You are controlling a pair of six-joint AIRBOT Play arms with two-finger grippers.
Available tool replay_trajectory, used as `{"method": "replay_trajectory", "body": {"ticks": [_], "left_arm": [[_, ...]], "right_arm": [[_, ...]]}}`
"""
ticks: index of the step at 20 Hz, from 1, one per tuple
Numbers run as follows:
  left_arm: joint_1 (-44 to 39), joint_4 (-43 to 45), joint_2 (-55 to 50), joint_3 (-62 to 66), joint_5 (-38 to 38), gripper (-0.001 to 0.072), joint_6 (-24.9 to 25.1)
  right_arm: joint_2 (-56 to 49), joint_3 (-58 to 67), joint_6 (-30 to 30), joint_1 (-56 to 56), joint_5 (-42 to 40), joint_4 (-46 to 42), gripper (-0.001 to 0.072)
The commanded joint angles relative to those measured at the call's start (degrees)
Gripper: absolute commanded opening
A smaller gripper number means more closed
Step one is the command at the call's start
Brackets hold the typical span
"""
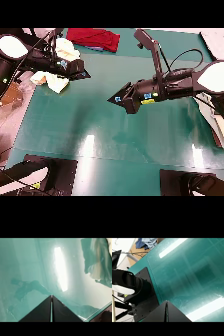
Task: Fold the shirts.
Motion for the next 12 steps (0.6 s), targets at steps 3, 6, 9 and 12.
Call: {"method": "replay_trajectory", "body": {"ticks": [3,6,9,12], "left_arm": [[0.00,-0.68,0.00,0.04,3.69,0.0024,0.00],[0.00,-2.21,0.00,0.04,5.33,0.0024,0.11],[0.02,8.92,0.00,0.04,10.36,0.0025,0.26],[0.07,32.24,-0.22,-0.15,11.58,0.0466,-11.74]], "right_arm": [[0.00,0.04,0.00,0.04,-1.05,0.02,0.0022],[0.00,0.04,0.02,0.39,-4.42,0.09,0.0022],[0.00,0.04,0.04,0.63,-9.44,1.60,0.0022],[-0.02,0.02,0.04,0.44,-8.94,-0.59,0.0022]]}}
